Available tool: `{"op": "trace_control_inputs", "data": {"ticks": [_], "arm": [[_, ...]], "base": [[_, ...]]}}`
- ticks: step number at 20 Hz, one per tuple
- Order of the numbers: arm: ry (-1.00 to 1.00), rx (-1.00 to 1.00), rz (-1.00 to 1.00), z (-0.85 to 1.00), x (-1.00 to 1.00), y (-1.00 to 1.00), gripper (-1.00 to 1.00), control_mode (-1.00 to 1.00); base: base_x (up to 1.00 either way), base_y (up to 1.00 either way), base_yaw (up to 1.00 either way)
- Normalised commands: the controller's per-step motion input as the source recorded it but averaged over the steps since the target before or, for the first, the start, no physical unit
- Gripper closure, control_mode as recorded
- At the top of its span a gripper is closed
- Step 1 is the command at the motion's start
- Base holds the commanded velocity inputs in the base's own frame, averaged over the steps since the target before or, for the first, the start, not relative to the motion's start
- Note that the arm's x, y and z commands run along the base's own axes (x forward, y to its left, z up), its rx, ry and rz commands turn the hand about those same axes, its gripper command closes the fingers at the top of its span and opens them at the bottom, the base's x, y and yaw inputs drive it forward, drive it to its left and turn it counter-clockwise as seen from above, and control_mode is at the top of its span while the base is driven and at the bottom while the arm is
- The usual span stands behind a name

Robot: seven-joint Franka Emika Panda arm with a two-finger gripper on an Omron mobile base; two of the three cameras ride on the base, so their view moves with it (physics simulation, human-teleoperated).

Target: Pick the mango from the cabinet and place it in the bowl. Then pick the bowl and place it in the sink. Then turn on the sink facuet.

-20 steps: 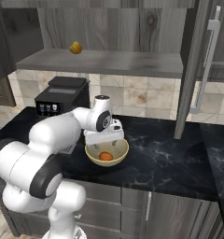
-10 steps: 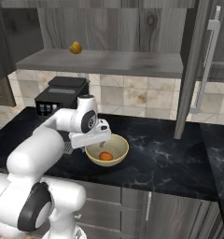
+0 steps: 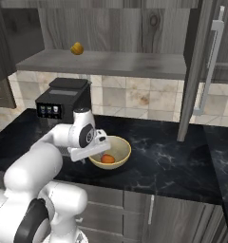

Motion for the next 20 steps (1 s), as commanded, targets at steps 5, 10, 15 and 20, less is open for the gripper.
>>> {"op": "trace_control_inputs", "data": {"ticks": [5,10,15,20], "arm": [[0.0,-0.05,0.0,-0.29,0.18,0.0,-1.0,-1.0],[0.0,-0.04,0.01,-0.26,0.16,0.0,-1.0,-1.0],[0.0,-0.02,0.0,-0.21,0.29,0.0,-1.0,-1.0],[0.0,-0.01,0.01,-0.11,0.11,0.0,1.0,-1.0]], "base": [[0.0,0.0,0.0],[0.0,0.0,0.0],[0.0,0.0,0.0],[0.0,0.0,0.0]]}}
